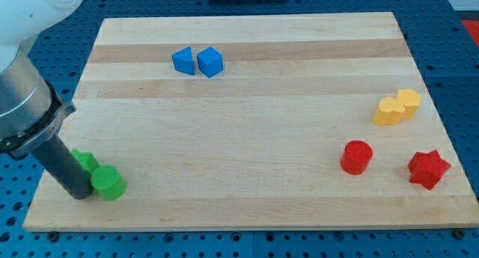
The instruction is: Move the green star to the top of the green circle
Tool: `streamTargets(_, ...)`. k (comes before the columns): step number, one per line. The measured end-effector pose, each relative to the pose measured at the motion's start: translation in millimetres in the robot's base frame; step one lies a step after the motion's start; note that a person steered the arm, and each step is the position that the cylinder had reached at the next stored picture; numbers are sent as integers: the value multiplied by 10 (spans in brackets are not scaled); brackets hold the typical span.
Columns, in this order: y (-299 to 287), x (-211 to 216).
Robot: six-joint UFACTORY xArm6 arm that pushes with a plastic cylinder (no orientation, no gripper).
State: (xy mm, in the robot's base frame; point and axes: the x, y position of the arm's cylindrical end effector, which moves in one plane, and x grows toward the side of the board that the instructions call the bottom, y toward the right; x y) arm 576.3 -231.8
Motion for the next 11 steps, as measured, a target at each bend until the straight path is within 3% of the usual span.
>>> streamTargets(3,-199,309)
streamTargets(5,-430,-392)
streamTargets(7,-421,-562)
streamTargets(10,-106,-525)
streamTargets(11,-238,-180)
